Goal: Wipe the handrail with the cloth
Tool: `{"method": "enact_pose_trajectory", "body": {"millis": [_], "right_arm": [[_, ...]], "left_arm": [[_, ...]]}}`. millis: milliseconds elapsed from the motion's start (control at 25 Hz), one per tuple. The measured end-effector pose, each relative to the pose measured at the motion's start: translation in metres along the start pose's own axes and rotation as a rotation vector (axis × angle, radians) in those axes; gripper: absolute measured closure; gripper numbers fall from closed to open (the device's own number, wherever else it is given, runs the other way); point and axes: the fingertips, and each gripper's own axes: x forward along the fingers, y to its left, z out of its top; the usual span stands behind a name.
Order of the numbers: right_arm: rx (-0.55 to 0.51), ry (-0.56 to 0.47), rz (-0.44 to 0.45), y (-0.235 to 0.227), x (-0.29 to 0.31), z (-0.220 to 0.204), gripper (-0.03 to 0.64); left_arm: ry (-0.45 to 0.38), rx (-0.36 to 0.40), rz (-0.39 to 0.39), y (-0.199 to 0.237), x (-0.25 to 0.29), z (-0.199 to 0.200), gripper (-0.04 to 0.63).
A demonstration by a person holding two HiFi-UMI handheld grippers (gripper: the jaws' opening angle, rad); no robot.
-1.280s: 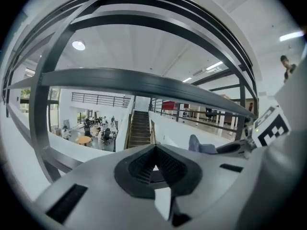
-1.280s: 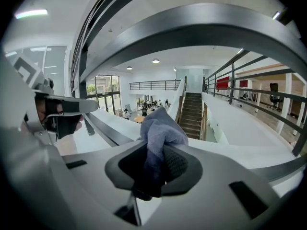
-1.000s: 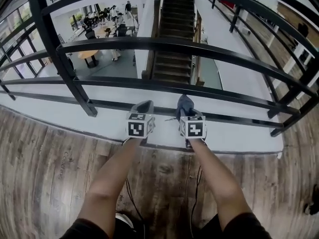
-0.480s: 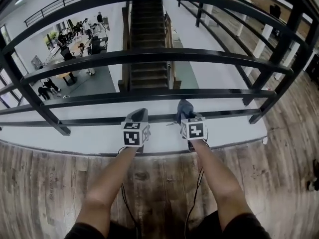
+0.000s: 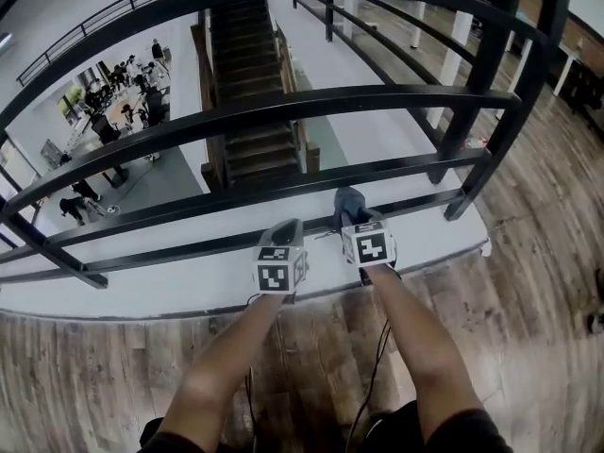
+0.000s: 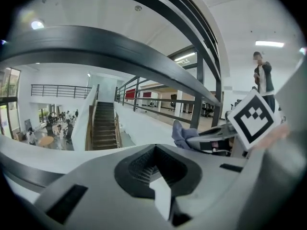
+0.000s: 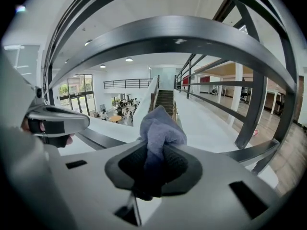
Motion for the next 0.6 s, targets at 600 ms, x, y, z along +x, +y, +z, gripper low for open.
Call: {"method": "enact_pose_trajectory", "body": {"millis": [600], "right_arm": [[0.039, 0.000, -0.111, -0.172, -0.028, -0.023, 0.538]], "left_arm": [[0.028, 0.043, -0.119, -0.153, 0.108, 0.021, 0.594]]}}
